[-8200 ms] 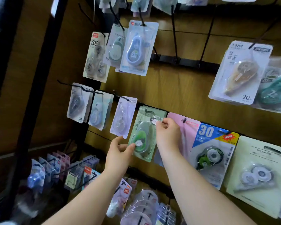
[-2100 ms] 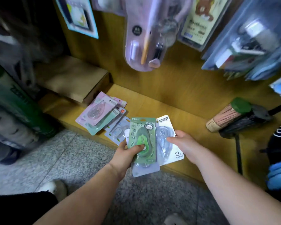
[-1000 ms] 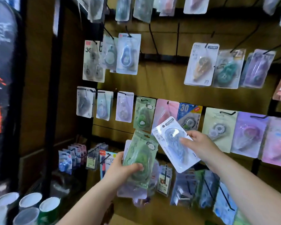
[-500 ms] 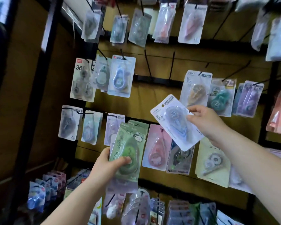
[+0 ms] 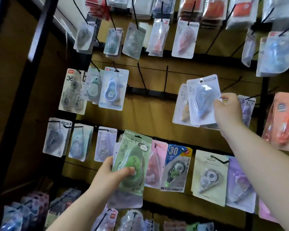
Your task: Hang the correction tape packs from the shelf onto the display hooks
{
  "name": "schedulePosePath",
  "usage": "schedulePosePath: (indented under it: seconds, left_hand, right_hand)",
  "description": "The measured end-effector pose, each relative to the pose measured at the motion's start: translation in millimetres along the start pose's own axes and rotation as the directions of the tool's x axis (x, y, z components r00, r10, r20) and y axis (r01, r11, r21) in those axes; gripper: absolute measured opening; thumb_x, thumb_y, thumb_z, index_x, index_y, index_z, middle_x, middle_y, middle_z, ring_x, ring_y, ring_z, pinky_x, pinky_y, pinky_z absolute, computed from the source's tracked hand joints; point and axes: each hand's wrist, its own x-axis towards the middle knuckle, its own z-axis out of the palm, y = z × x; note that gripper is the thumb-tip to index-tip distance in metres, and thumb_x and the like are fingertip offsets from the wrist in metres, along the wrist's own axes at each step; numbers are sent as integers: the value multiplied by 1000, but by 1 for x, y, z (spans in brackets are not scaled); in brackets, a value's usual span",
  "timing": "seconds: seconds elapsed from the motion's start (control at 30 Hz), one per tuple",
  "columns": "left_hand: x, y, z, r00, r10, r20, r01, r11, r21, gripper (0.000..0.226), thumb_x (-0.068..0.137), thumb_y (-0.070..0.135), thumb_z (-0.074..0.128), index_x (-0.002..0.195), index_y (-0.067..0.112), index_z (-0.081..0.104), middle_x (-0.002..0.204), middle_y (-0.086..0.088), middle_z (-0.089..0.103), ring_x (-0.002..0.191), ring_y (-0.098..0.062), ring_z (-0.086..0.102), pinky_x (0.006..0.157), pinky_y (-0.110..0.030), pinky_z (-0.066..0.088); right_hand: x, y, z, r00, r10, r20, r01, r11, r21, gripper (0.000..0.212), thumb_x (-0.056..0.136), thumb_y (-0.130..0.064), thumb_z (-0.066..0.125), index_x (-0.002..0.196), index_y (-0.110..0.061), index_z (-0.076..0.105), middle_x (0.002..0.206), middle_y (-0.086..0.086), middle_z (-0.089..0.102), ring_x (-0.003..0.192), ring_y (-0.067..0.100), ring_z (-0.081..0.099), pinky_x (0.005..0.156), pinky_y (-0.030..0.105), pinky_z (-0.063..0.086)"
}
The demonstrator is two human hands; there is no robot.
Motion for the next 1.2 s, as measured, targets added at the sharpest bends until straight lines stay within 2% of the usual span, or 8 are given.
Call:
schedulePosePath:
  seconds: [0.33,0.57,0.7,0.77,0.9,1.0,1.13,1.2]
  left_hand:
    - [2,-3,11,999,-24,48,23,1000,17,48,47,17,69,93,18,57,89,-7,69,86,-27,66,79,-41,54]
    - [8,-6,11,997,-19,71,18,1000,18,54,48,17,69,100,14,58,94,-10,69,89,-28,66,80,-42,54]
    - [12,-8,13,998,-22,59,22,1000,0,53,47,16,69,99,14,57,94,-11,69,89,-31,66,81,-44,54]
    - [12,-9,13,999,-24,48,24,1000,-6,52,47,16,70,97,15,57,93,-11,69,88,-31,66,81,-45,54]
    - [12,-7,14,998,-32,59,32,999,-3,51,48,18,71,97,17,56,94,-10,69,88,-29,67,73,-41,56]
    - [13,-8,14,997,-26,72,26,1000,10,46,58,13,79,98,16,56,93,-10,69,87,-29,67,71,-41,56]
    - [16,-7,16,997,-14,71,12,1000,25,36,71,5,73,101,13,55,96,-10,69,87,-28,68,78,-42,56]
    - [18,-5,18,996,-11,85,9,1000,18,38,71,7,73,104,14,55,98,-10,69,88,-26,69,79,-42,56]
  right_hand:
    - [11,2,8,997,71,-33,-69,996,61,30,94,-11,39,124,-12,45,127,9,52,90,18,48,47,21,32]
    - [20,-1,5,998,-51,-46,51,999,13,31,93,-11,39,123,-12,47,130,9,49,90,16,44,50,17,28]
    - [27,0,8,1000,-13,9,13,999,-46,33,94,-9,38,126,-9,46,117,9,52,69,12,44,47,17,27]
    - [29,2,12,1000,6,21,-5,998,-63,33,94,-8,37,126,-8,46,109,8,49,74,15,45,47,18,28]
    - [35,9,20,1000,18,19,-16,996,-93,32,95,-8,39,126,-8,46,126,13,52,87,18,47,47,18,31]
    - [38,14,24,997,54,49,-48,993,-112,29,95,-10,39,122,-9,48,108,10,52,77,20,49,46,20,30]
    - [45,26,31,999,40,22,-35,978,-206,10,94,-13,40,94,-13,50,76,7,47,69,26,45,47,22,26]
    - [47,30,35,999,42,21,-35,968,-250,16,94,-13,39,95,-9,54,80,11,48,78,28,47,53,24,32]
